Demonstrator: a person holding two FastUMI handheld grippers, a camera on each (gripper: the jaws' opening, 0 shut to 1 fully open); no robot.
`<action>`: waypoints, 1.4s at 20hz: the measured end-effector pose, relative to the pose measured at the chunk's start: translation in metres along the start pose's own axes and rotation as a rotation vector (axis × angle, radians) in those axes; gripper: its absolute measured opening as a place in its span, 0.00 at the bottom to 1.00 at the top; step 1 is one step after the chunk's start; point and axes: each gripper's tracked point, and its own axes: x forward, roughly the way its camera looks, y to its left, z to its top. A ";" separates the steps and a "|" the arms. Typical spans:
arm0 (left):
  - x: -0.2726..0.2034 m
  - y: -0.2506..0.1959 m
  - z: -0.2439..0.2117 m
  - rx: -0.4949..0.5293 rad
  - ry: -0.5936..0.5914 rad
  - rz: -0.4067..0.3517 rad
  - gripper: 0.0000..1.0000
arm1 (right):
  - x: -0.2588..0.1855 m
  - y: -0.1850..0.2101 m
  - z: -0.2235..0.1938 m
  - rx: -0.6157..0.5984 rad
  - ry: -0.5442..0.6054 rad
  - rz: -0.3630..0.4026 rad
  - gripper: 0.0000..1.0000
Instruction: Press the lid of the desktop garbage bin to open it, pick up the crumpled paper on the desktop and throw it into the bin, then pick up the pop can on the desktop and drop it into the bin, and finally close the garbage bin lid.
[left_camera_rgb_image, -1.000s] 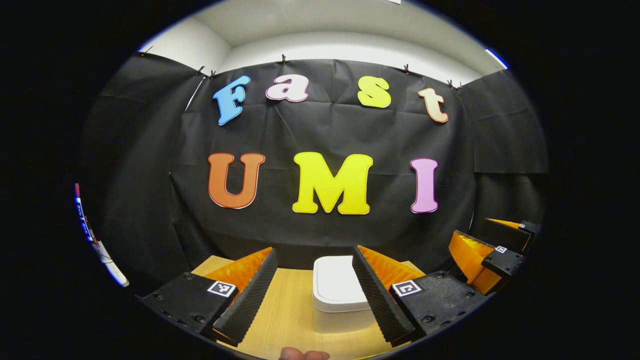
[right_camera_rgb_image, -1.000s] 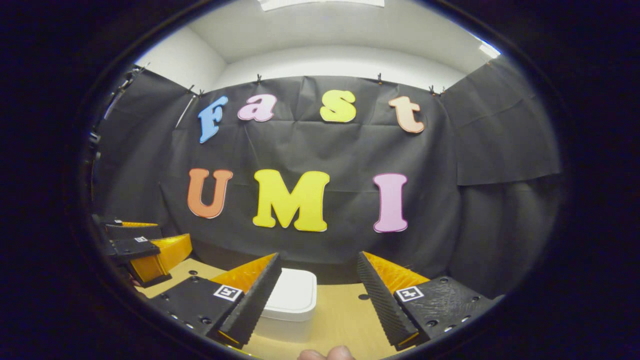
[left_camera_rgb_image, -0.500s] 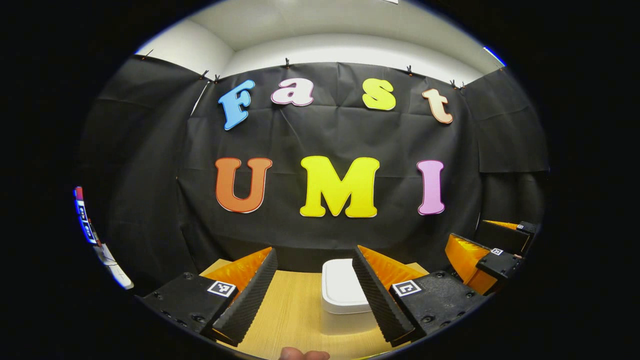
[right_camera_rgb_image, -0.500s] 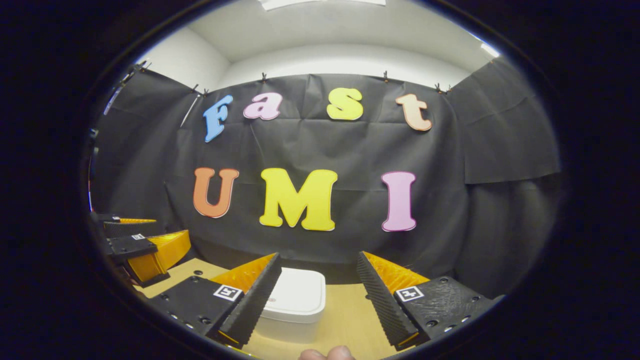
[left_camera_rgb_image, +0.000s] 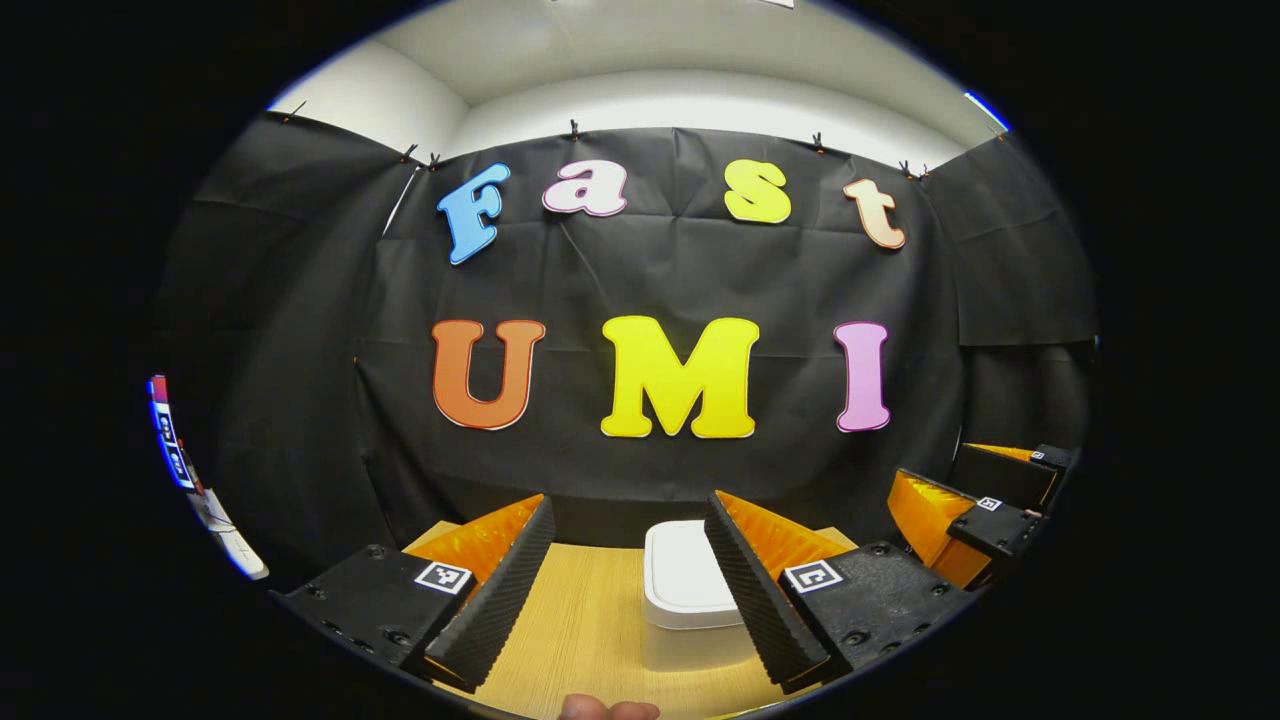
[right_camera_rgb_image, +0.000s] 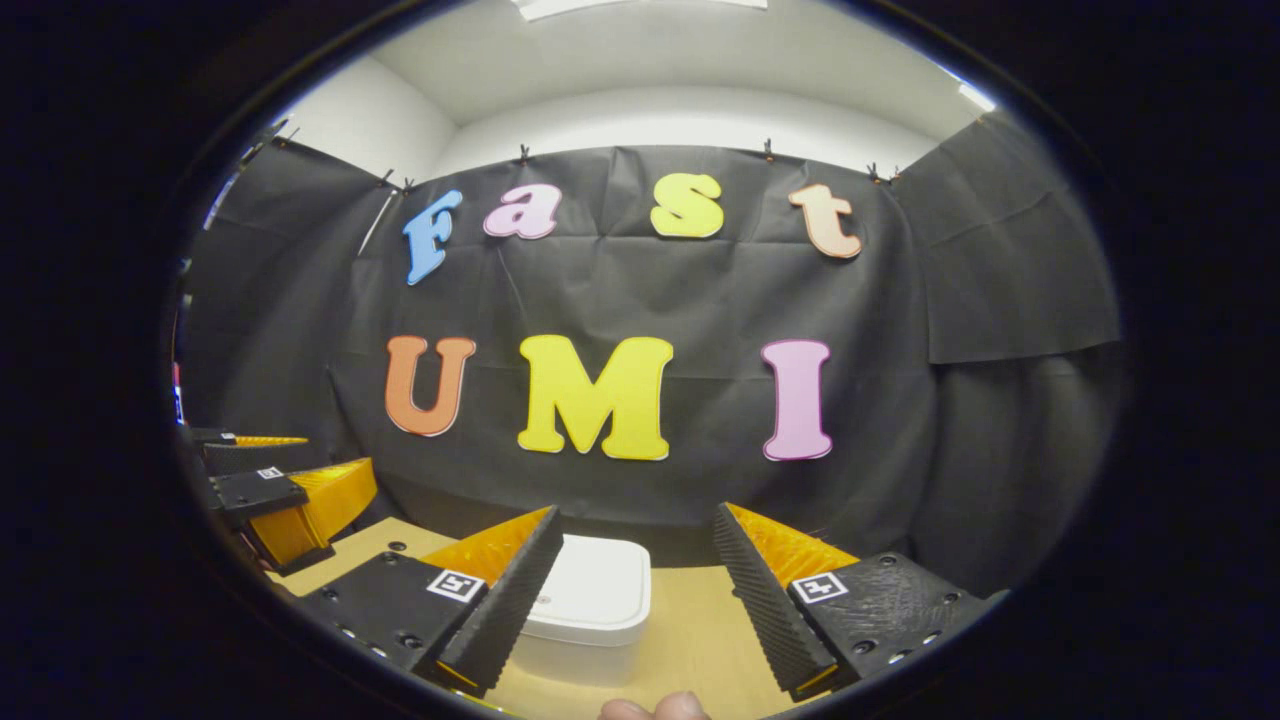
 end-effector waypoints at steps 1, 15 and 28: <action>0.001 0.000 0.001 0.000 -0.001 0.000 0.98 | 0.000 0.000 -0.001 0.000 0.003 0.000 0.95; 0.003 -0.006 -0.002 0.003 0.005 -0.001 0.97 | 0.004 -0.010 -0.005 0.013 0.017 -0.019 0.95; 0.005 -0.010 -0.001 0.001 -0.002 0.002 0.98 | 0.008 -0.011 -0.005 0.019 0.013 -0.010 0.95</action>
